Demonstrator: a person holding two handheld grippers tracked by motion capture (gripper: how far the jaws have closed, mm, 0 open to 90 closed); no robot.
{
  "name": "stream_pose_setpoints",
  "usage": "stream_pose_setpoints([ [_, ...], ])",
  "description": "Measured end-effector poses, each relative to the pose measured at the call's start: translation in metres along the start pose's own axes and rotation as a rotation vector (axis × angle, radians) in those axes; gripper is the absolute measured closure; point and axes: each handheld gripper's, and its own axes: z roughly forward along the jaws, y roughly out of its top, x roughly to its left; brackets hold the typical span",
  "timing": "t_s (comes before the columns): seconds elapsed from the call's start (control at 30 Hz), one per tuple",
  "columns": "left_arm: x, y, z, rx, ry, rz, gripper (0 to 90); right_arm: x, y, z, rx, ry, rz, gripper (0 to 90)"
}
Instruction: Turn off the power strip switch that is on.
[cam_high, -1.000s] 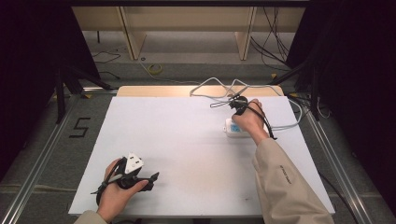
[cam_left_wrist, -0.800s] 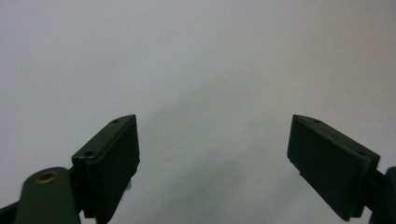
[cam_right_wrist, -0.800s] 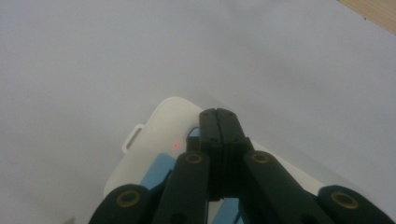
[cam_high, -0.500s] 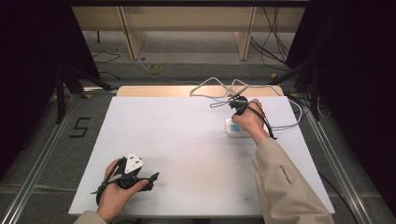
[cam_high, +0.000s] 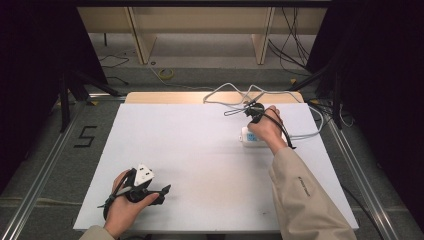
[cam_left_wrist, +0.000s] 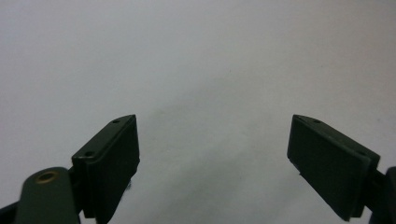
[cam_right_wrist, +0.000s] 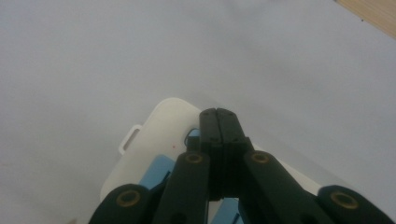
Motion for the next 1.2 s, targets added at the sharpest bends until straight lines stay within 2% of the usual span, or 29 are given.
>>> stream_pose_setpoints([
  [0.27,0.0001,0.0003,0.0000,-0.002,0.000,0.001,16.4,0.0007,0.0002,0.0002,0.004,-0.011,-0.006,90.0],
  [0.4,0.0011,0.0000,0.0000,0.003,-0.001,-0.001,16.4,-0.0021,-0.0009,-0.0004,-0.006,0.010,0.006,90.0],
  [0.47,0.0011,0.0001,0.0003,0.001,-0.001,-0.001,16.5,-0.0033,-0.0013,-0.0009,-0.018,0.042,0.028,90.0],
  [0.6,0.0009,0.0001,-0.0001,0.002,-0.001,-0.001,16.4,-0.0032,-0.0003,-0.0013,-0.005,0.049,0.019,90.0],
  [0.97,0.0001,0.0000,0.0011,0.001,-0.001,-0.004,16.4,-0.0018,-0.0022,0.0003,-0.016,0.043,0.026,90.0],
  [1.2,0.0012,-0.0003,0.0003,0.006,-0.003,-0.001,16.4,0.0019,-0.0019,-0.0002,-0.018,0.021,-0.003,90.0],
])
